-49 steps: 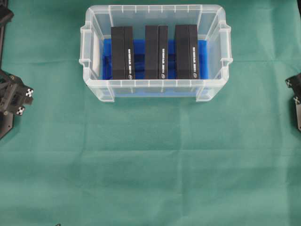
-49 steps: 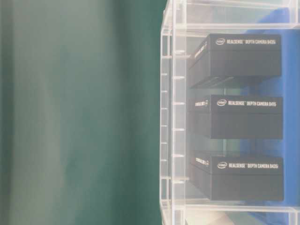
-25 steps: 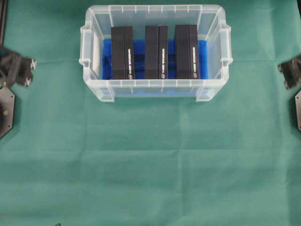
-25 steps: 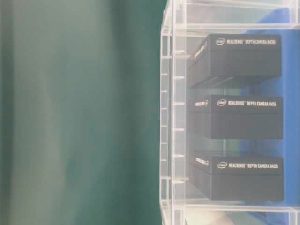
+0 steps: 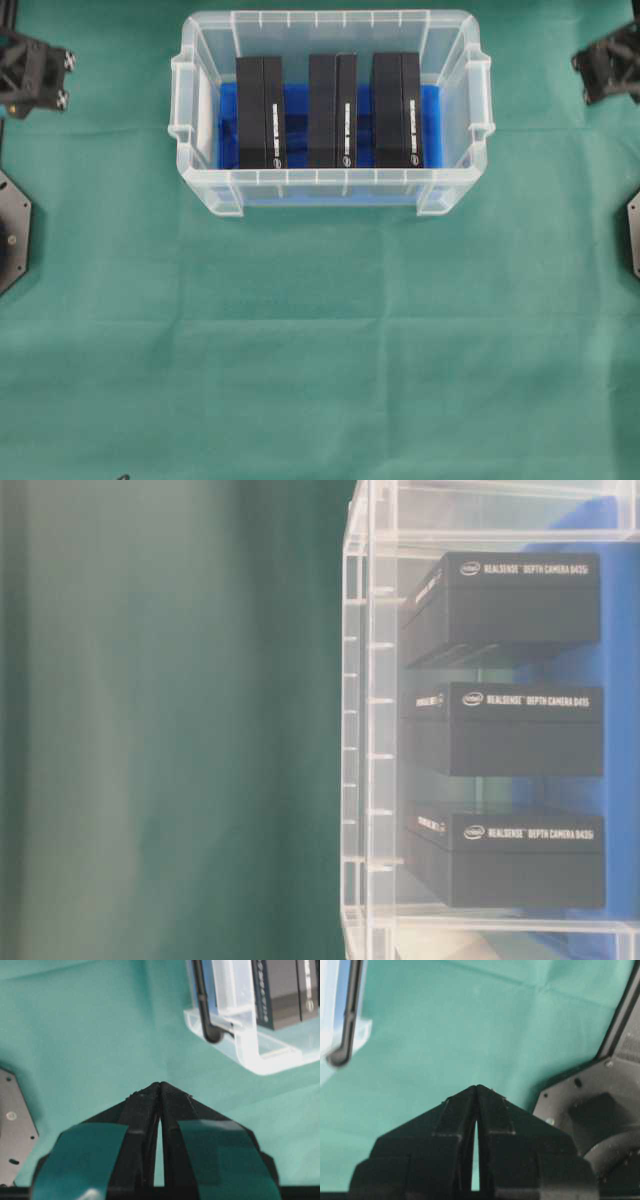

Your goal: Take out the box from the case.

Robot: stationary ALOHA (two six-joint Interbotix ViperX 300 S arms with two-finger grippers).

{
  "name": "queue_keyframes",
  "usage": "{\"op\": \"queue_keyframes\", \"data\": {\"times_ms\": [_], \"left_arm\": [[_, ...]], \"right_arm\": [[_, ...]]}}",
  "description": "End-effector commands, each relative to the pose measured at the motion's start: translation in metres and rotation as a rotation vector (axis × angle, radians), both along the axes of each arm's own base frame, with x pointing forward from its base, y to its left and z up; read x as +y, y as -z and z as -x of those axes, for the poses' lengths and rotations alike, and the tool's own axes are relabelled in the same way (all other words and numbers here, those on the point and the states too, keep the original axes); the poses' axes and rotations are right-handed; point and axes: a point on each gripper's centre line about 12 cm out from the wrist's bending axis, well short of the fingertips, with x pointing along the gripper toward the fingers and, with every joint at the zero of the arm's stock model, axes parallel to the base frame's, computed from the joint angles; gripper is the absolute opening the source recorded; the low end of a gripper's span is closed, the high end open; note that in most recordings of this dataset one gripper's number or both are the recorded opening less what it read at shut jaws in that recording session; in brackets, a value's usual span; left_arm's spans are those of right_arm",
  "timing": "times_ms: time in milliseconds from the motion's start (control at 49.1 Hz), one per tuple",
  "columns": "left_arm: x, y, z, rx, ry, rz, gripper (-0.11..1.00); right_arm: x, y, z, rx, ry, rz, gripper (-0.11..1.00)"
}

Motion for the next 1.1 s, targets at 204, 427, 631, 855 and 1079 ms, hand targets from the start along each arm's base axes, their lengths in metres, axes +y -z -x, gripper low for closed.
{"op": "queue_keyframes", "data": {"times_ms": [204, 427, 631, 855, 1079], "left_arm": [[0.001, -0.0069, -0.0021, -0.023, 0.0, -0.003, 0.01], [-0.0016, -0.0051, -0.004, -0.04, 0.004, 0.019, 0.05], [-0.0029, -0.0057, -0.0004, -0.042, -0.003, 0.024, 0.52], [-0.0035, -0.0041, -0.0002, -0.021, -0.013, 0.04, 0.96], [-0.0048, -0.0019, 0.0038, 0.019, -0.019, 0.054, 0.94]], "right_arm": [[-0.0045, -0.0071, -0.0028, -0.035, 0.007, 0.019, 0.0], [-0.0032, -0.0073, 0.0004, -0.037, 0.009, 0.019, 0.0], [-0.0028, -0.0067, 0.0011, -0.056, 0.016, 0.026, 0.02], [-0.0034, -0.0004, 0.0014, -0.042, 0.029, 0.023, 0.59], [-0.0052, 0.0012, 0.0025, -0.033, 0.05, 0.034, 0.95]]}}
